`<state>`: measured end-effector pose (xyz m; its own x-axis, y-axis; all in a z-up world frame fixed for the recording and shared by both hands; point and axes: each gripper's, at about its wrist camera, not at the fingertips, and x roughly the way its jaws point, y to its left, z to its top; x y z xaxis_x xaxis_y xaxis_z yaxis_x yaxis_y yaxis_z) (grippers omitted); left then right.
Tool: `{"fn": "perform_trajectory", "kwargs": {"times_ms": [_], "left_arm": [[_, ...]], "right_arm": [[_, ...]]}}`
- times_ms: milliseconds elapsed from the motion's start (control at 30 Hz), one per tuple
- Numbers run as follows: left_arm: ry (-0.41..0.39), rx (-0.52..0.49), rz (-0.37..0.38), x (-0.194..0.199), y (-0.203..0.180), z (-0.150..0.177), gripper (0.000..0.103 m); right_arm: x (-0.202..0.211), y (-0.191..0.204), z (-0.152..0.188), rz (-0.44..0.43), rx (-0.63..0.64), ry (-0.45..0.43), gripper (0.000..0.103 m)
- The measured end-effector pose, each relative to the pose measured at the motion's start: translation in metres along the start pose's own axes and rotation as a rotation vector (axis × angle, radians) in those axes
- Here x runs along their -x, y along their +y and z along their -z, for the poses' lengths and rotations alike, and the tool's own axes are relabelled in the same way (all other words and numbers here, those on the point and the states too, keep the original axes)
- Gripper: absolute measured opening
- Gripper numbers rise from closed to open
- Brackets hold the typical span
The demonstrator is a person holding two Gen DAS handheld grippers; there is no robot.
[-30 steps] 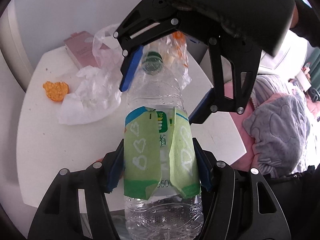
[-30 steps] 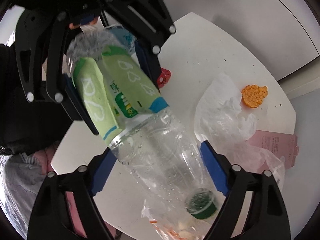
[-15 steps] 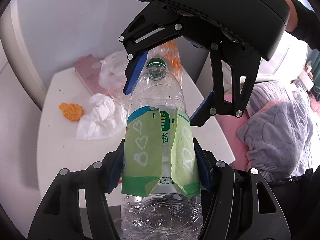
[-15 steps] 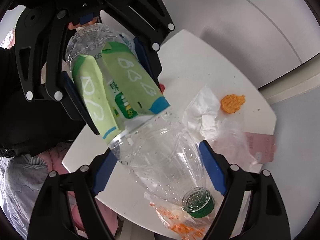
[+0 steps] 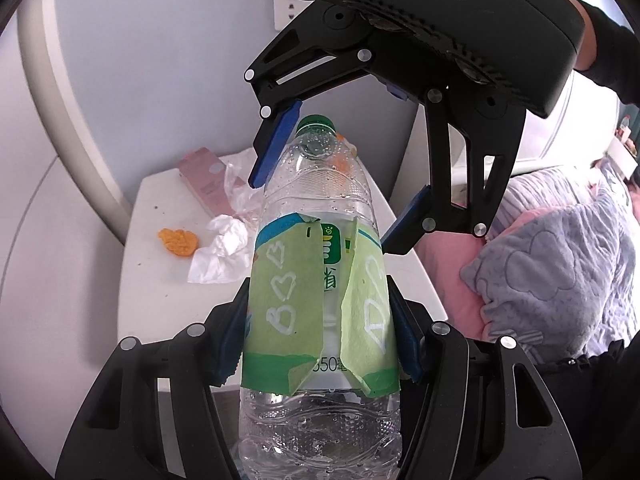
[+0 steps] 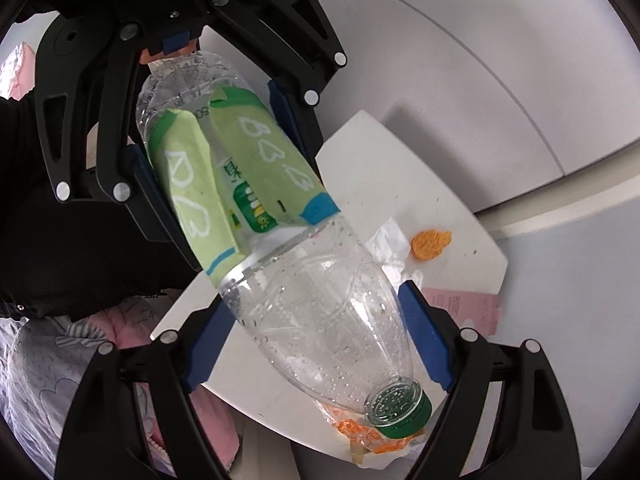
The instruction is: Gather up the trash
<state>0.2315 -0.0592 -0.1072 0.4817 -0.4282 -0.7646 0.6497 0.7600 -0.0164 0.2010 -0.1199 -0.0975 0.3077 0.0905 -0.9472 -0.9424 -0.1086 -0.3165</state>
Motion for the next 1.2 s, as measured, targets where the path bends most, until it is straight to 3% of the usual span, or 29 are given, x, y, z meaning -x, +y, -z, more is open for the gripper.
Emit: {"fn": "perform_trajectory", "kwargs": {"times_ms": [533, 867, 1200], "left_arm": [[-0.043, 0.072, -0.121, 0.082, 0.003, 0.055, 0.06], [-0.007, 0.181, -0.208, 0.134, 0.01, 0.133, 0.06], [0.042, 0.315, -0.245, 0.165, 0.017, 0.224, 0.06]], "right_arm": [[0.018, 0.025, -0.087, 0.03, 0.155, -0.036, 0.078], [-0.007, 0.061, -0.167, -0.022, 0.275, -0.104, 0.078], [-0.064, 0.095, -0.242, -0.129, 0.399, -0.139, 0.078]]}}
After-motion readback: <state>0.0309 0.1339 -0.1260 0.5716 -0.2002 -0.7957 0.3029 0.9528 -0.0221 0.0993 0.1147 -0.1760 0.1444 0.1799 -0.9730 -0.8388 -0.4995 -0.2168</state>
